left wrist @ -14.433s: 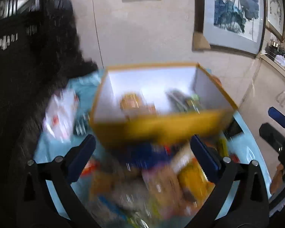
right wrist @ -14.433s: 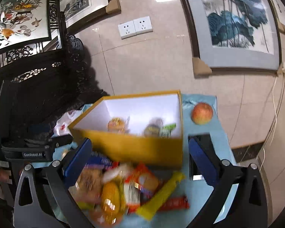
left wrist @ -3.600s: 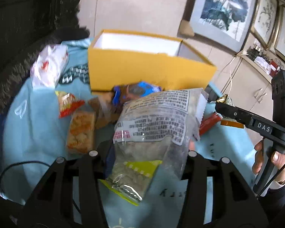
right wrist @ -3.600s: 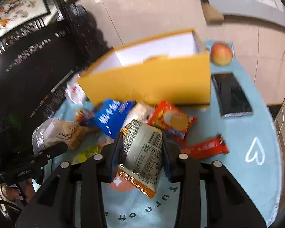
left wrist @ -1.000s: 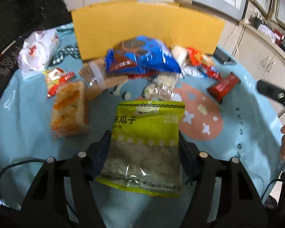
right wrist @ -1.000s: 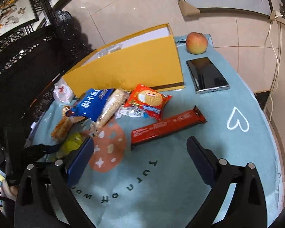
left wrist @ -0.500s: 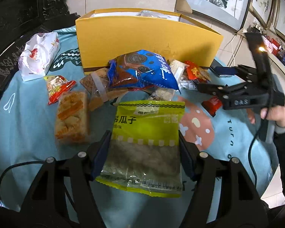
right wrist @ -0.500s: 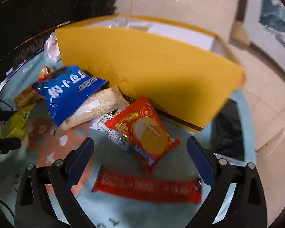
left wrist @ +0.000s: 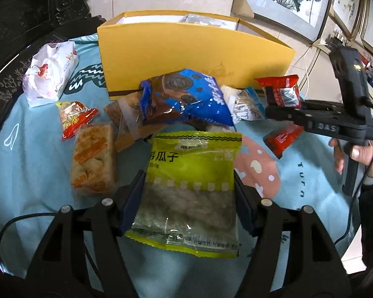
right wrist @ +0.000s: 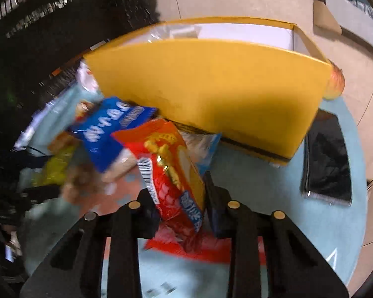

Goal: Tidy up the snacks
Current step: 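Grasp green seed bag with left tool while right tool grasps red snack bag, then drop green seed bag from left tool while right tool drops red bag into box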

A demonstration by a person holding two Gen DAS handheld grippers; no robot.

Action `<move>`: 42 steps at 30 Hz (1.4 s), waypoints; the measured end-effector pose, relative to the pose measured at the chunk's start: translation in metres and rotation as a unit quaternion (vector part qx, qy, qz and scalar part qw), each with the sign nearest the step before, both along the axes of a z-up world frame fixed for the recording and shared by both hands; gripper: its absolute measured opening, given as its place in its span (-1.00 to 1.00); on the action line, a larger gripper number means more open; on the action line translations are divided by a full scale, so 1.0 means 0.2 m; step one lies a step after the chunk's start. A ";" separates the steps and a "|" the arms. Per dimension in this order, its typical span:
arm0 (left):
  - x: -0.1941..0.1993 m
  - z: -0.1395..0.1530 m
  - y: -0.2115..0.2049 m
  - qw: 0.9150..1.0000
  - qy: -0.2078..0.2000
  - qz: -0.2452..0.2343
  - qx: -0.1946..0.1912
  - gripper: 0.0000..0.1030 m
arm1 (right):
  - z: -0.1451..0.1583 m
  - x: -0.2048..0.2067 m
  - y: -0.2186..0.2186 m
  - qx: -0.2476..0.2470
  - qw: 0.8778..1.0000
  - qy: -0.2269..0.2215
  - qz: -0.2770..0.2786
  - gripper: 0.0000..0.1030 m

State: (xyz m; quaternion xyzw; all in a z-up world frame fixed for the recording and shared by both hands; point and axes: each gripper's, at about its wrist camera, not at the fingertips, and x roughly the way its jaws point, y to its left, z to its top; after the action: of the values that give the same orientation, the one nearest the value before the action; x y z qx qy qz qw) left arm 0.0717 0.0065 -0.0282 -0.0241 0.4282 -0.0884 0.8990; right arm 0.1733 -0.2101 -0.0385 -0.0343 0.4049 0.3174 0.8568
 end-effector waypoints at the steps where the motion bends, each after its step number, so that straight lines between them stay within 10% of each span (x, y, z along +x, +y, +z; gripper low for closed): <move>1: -0.01 0.01 0.00 1.000 -0.002 0.001 -0.001 0.31 | 0.02 -0.03 -0.02 0.005 1.000 -0.003 -0.001 -0.51; 23: -0.05 0.34 -0.07 0.998 -0.063 -0.001 0.004 0.31 | 0.20 -0.17 -0.21 0.171 0.983 0.015 -0.070 -0.54; 33: 0.45 0.72 -0.16 0.992 -0.127 0.022 0.010 0.31 | 0.59 -0.03 -0.16 0.206 0.968 -0.099 -0.099 -0.53; 40: 0.90 0.61 -0.20 0.995 -0.089 0.044 0.032 0.32 | 0.55 0.32 -0.05 0.174 0.970 -0.101 -0.134 -0.51; 42: 0.99 0.55 -0.21 0.995 -0.079 0.049 0.043 0.48 | 0.50 0.41 -0.03 0.160 0.972 -0.085 -0.149 -0.12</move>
State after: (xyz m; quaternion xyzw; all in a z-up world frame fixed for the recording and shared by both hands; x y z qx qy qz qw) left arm 0.2693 -0.0348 0.0811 0.0004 0.3576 -0.0270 0.9335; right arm 0.2549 -0.2171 0.0621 0.1367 0.2755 0.2430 0.9200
